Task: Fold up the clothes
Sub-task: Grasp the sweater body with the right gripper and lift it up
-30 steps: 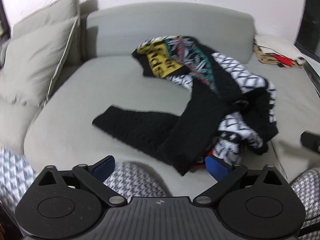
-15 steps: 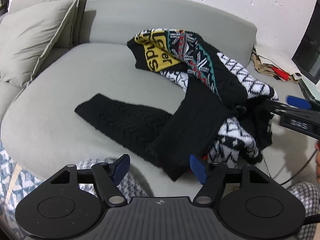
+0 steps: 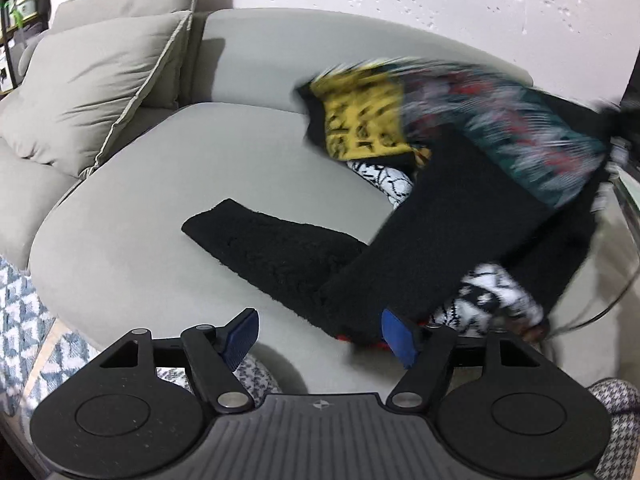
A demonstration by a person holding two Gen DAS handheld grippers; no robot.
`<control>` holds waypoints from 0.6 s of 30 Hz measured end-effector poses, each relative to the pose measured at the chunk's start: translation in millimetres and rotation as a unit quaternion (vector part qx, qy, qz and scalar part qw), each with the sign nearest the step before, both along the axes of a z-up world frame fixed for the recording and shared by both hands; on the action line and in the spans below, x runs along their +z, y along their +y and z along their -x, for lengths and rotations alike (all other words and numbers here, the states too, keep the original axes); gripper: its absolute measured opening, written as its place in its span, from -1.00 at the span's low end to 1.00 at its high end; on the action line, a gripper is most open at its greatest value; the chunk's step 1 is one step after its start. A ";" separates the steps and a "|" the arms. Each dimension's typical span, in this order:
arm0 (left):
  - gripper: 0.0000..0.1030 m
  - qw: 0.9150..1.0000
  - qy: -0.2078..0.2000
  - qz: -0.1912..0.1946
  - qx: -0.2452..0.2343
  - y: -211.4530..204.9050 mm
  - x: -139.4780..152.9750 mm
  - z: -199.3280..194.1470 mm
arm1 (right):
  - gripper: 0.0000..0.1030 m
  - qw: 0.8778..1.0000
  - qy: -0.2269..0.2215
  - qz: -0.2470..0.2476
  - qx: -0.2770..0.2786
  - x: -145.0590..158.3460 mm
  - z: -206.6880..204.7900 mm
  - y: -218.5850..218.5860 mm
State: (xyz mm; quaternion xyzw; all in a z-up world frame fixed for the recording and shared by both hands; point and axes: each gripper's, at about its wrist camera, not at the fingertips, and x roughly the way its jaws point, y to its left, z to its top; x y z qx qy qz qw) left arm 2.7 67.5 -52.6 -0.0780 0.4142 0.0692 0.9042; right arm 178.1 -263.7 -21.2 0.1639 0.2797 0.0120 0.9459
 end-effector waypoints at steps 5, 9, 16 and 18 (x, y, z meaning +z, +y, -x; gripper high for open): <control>0.37 0.999 0.026 0.005 -0.018 -4.0 -17.9 -4.5 | -0.57 0.985 0.063 -0.048 -0.152 -2.6 13.8 -105.6; 0.36 0.998 0.036 0.027 -0.038 -10.7 -31.4 -17.3 | -0.17 0.985 0.098 -0.060 -0.125 -19.2 63.2 -123.0; 0.27 0.987 0.046 0.154 0.017 4.9 -57.3 -45.0 | 0.27 0.989 0.093 -0.106 -0.036 -18.0 137.0 -100.8; 0.19 0.983 0.053 0.170 0.045 14.0 -65.3 -53.1 | 0.29 0.989 0.095 -0.110 -0.020 -21.1 144.1 -84.9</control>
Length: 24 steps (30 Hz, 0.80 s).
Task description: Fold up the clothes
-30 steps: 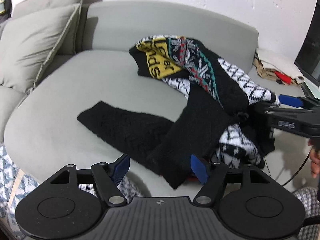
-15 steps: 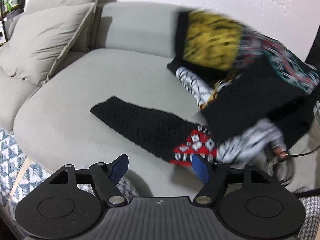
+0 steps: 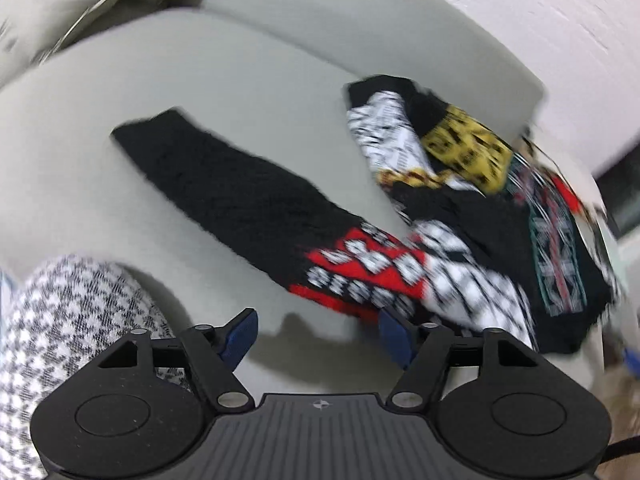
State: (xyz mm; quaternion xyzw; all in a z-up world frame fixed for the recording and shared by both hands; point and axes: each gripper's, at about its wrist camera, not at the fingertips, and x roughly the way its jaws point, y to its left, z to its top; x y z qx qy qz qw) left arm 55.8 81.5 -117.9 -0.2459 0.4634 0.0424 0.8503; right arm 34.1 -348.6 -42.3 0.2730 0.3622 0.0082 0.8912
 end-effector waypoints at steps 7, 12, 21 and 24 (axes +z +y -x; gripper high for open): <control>0.08 0.998 0.004 0.047 0.038 22.8 -19.3 -33.5 | 0.47 0.997 0.011 0.055 0.055 -4.4 9.3 68.3; -0.82 0.998 0.038 0.032 0.028 23.9 -39.5 -62.0 | 0.50 0.993 0.012 0.082 0.080 -1.8 14.6 92.0; -0.81 0.981 -0.124 -0.138 0.056 74.7 60.3 -81.7 | 0.51 0.992 0.014 0.104 0.070 8.7 11.5 101.4; -0.81 0.954 -0.177 -0.228 0.078 106.2 106.2 -88.2 | 0.51 0.991 0.010 0.109 0.071 12.2 11.1 105.7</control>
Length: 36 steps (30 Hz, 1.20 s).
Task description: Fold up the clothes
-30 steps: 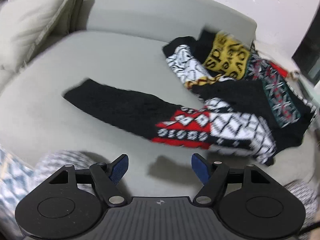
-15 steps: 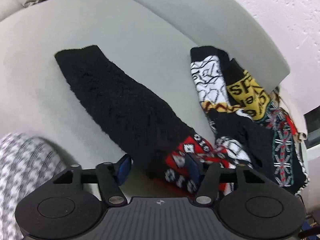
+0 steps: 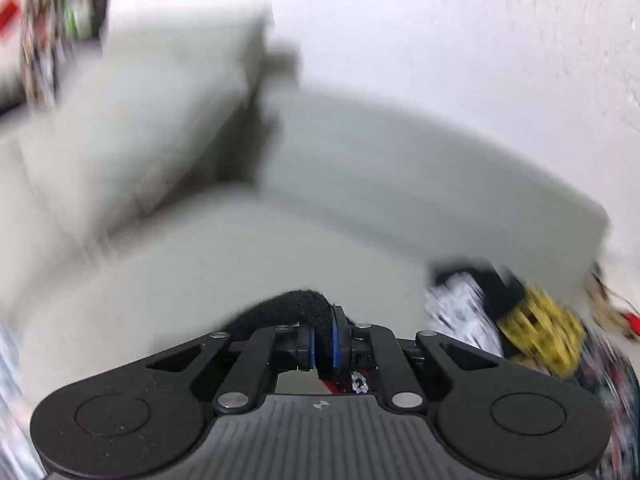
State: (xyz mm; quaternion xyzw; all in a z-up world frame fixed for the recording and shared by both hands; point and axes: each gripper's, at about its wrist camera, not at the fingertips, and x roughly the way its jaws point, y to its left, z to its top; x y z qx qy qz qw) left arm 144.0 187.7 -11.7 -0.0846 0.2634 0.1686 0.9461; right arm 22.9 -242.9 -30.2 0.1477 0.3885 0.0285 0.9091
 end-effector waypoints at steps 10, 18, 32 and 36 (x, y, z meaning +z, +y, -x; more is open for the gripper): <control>-0.27 0.987 0.124 -0.096 -0.031 16.3 -32.8 55.5 | 0.62 1.000 0.022 -0.015 0.013 -21.7 1.9 3.6; 0.04 0.985 0.138 -0.040 -0.098 -27.7 -53.6 97.6 | 0.61 0.997 0.016 -0.010 0.074 -51.6 -16.4 37.6; 0.24 0.984 0.151 -0.021 -0.093 -43.1 -68.5 102.0 | 0.62 0.945 0.017 0.162 0.284 -149.9 -106.6 205.6; 0.24 0.984 0.154 -0.021 -0.088 -40.3 -68.9 103.2 | -0.73 0.960 0.009 0.132 0.248 -140.0 -115.6 189.7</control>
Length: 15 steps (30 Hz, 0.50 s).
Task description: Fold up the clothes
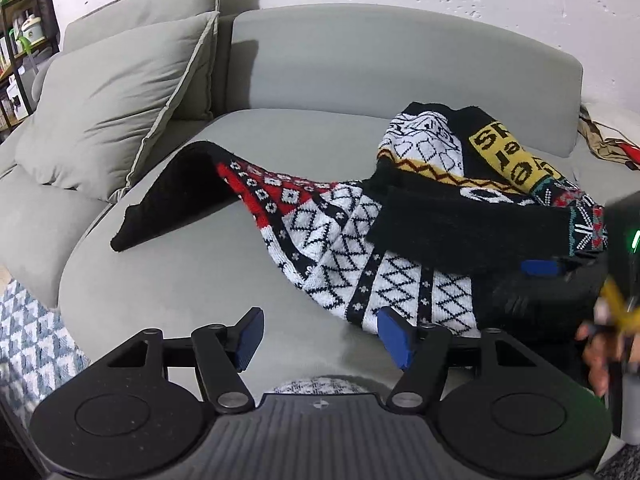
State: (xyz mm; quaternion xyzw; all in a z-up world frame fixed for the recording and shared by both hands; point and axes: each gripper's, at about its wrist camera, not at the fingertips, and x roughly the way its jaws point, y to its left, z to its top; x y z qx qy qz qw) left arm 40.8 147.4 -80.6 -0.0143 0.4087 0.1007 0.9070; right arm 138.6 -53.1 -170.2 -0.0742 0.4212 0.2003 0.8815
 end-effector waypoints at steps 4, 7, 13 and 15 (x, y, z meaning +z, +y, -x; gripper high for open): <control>0.24 1.000 -0.005 -0.002 -0.009 -9.0 6.1 2.0 | -0.80 0.996 -0.022 -0.056 -0.061 29.4 -5.2 -34.1; 0.24 1.000 -0.015 -0.003 -0.020 -18.6 13.2 3.0 | -0.80 0.981 -0.080 -0.114 -0.135 85.0 0.0 -93.2; 0.24 0.999 -0.029 -0.004 -0.044 -40.0 23.5 2.7 | -0.63 0.886 -0.174 -0.142 -0.405 158.0 25.9 -280.7; 0.24 0.998 -0.026 -0.004 -0.058 -50.5 23.3 0.9 | 0.02 0.872 -0.113 -0.132 -0.458 150.2 33.9 -327.4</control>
